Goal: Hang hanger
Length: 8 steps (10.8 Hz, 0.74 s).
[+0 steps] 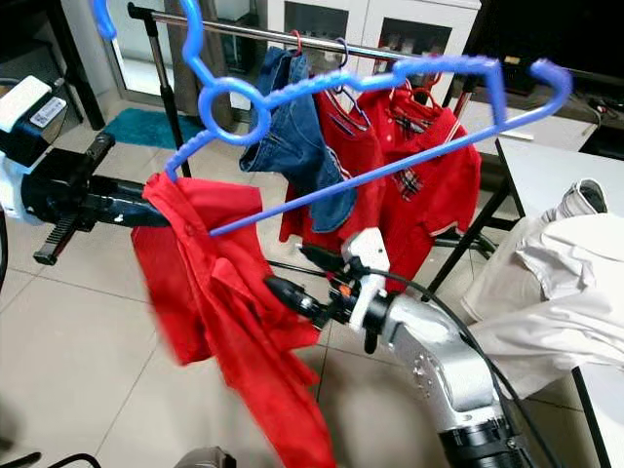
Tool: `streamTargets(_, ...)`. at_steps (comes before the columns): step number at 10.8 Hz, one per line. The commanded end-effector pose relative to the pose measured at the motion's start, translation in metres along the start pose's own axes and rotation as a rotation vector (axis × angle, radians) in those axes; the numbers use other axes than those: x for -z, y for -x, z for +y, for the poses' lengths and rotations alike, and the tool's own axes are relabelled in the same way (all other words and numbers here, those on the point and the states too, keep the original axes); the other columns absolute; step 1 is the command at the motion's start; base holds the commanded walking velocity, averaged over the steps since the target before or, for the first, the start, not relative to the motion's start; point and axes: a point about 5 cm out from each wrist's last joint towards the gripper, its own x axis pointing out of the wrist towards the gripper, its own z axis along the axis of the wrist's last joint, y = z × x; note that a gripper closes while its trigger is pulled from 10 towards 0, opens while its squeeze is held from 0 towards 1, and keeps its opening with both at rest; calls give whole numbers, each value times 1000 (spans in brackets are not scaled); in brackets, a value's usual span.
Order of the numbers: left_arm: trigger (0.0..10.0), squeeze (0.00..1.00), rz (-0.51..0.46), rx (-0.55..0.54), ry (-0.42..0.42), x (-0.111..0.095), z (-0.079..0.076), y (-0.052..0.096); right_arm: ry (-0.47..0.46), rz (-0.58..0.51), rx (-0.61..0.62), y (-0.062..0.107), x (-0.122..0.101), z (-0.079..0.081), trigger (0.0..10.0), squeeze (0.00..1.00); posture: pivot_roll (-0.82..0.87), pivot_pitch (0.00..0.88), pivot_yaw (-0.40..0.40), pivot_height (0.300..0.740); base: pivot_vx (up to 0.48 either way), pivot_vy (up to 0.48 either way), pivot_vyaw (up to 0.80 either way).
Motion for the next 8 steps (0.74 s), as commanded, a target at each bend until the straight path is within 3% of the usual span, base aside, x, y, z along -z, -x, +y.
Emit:
streamTargets(1,0,0,-11,15,-64,-15,0,-2,7,-22,-33,0,-7,3,10000,635,197,47,-11,740,0,0,0)
streamTargets(2,0,0,-24,0,-74,-18,2,-1,-19,-31,-118,0,-8,14,10000,0,199,48,-11,740,0,0,0)
streamTargets(3,0,0,-36,-8,-82,-22,4,-2,-44,-27,-212,1,-7,25,10000,0,200,50,-11,740,0,0,0)
streamTargets(7,0,0,-128,-8,-107,-35,5,-10,-36,42,-93,-34,5,27,10000,0,198,53,-9,740,0,0,0)
streamTargets(8,0,0,-162,-13,-116,-43,5,-9,-4,119,-83,-38,14,26,10000,0,199,54,-9,740,0,0,0)
